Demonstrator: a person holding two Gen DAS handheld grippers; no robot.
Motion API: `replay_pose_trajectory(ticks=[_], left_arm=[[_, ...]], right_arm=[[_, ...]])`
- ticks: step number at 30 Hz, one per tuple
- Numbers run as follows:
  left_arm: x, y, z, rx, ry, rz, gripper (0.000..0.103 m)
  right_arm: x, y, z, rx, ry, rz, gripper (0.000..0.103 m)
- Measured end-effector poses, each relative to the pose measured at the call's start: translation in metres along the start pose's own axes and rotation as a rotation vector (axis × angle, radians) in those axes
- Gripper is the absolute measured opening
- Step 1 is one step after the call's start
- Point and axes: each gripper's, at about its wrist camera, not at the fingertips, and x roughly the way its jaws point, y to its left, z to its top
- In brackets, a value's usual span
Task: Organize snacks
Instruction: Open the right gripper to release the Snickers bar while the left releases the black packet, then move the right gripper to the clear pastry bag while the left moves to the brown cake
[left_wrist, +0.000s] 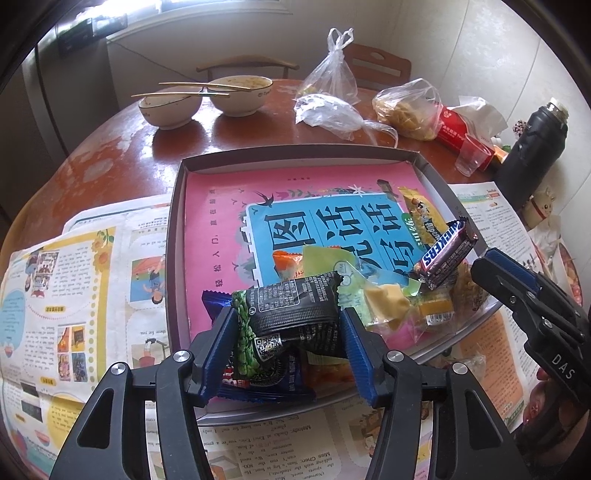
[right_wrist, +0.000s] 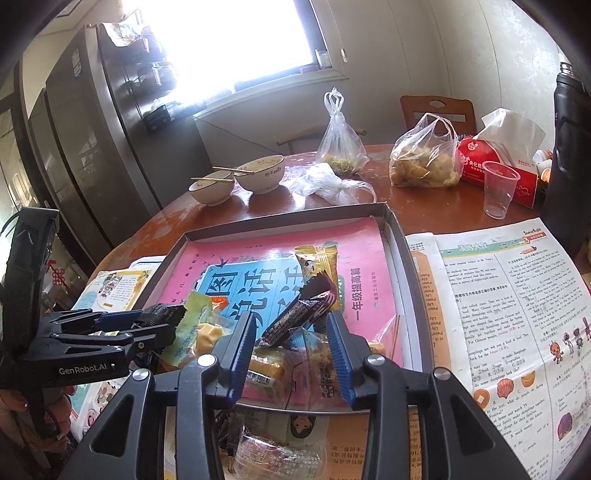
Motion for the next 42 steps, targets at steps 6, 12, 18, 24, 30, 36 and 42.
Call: replay_pose_trajectory(ticks=[6,12,18,24,30,36,42], left_arm=[[-0.002,0.004,0.000,-0.018,-0.007,0.000,0.061],[-0.004,0.005,0.000,-0.025,-0.016,-0.001,0.065],[-0.010,0.006,0.000,-0.032,-0.035,-0.004,0.071],[-0.018,0.004,0.000,-0.033,-0.064,-0.013,0.073],[-0.028,0.003,-0.003,-0.036,-0.089,-0.017,0.073],[-0.037,0.000,-0.006,-0.031,-0.107,-0.021,0.073],[-0.045,-0.009,-0.013,-0.016,-0.114,-0.029,0.073]], right_arm=[[-0.002,-0.002,-0.001,0.009,-0.004,0.004,0.044],[-0.003,-0.004,-0.003,0.023,-0.001,0.004,0.048],[-0.005,-0.003,-0.004,0.023,-0.005,0.006,0.050],[-0.009,-0.003,-0.004,0.024,-0.012,0.008,0.051],[-0.015,-0.002,-0.006,0.023,-0.023,0.012,0.053],[-0.022,-0.002,-0.008,0.023,-0.032,0.015,0.055],[-0.028,-0.002,-0.013,0.021,-0.034,0.024,0.056]])
